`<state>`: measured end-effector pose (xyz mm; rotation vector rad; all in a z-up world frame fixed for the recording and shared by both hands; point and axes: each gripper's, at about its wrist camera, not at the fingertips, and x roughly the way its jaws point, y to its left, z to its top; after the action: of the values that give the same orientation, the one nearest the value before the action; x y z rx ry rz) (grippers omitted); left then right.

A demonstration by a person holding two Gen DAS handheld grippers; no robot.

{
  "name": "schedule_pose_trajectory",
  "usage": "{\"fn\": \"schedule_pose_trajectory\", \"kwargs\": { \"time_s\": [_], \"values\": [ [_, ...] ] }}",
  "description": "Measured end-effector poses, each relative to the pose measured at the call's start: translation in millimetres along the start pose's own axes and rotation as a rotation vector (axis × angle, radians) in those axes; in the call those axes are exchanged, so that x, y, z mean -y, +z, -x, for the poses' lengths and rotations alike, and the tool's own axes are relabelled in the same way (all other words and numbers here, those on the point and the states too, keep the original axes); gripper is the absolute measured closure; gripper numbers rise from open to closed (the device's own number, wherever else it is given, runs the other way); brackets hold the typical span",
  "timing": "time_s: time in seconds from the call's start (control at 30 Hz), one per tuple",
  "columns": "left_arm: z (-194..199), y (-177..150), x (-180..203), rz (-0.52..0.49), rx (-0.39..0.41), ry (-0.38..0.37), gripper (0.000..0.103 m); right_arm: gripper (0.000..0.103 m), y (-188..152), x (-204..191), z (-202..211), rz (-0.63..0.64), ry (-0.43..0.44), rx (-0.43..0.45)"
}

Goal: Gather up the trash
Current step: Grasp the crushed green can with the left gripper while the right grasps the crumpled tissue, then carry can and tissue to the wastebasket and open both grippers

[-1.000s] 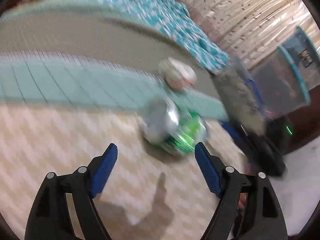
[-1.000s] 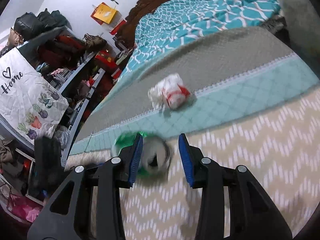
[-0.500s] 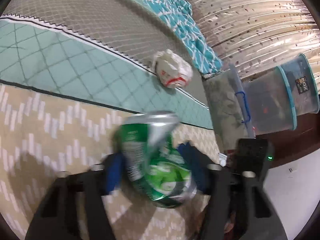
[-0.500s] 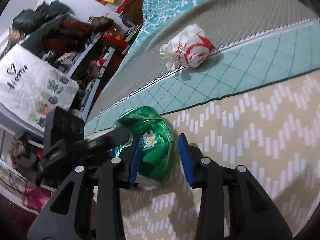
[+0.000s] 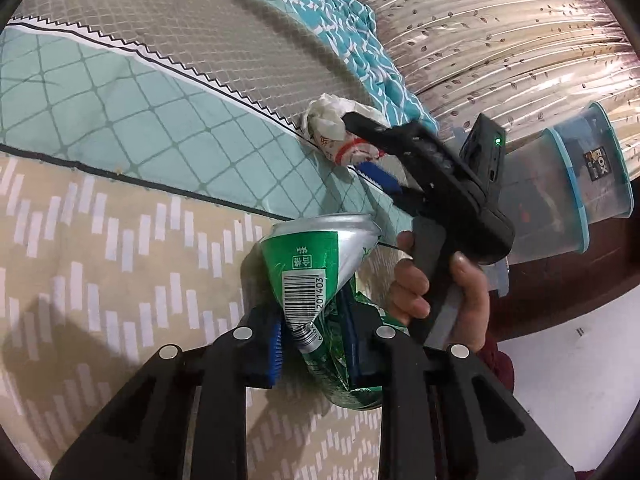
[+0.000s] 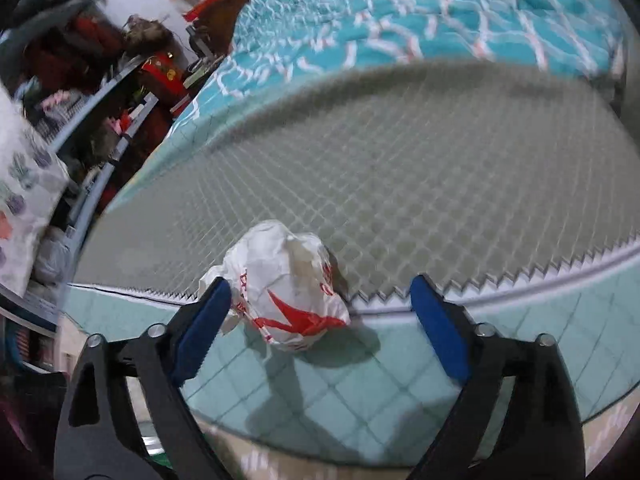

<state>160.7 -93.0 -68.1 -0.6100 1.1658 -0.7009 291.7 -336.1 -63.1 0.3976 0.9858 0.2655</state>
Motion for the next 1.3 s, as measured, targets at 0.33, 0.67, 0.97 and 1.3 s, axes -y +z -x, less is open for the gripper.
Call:
{"fn": "schedule_pose_trajectory", "kwargs": {
  "time_s": [0.33,0.67,0.97,1.3],
  "values": [
    [-1.1,-16.6,16.6,-0.042,-0.04,-0.001,0.084,0.066,-105.6,14.7,94.6,0.012,-0.024,0.046],
    [-63.8,-28.2,112.0,-0.207,-0.167,-0.072,0.09,0.066,-189.5,94.1,248.6,-0.176,-0.138,0.367],
    [-149.8,-23.5,239.7,-0.375,-0.238,-0.171,0.09,0.066,-224.0,215.8,335.8,-0.424,-0.324,0.557],
    [-306.3,-56.5,351.9,-0.555,-0.427,-0.136,0.089,0.057,-234.5,283.1,303.0,-0.494,-0.437,0.394]
  ]
}}
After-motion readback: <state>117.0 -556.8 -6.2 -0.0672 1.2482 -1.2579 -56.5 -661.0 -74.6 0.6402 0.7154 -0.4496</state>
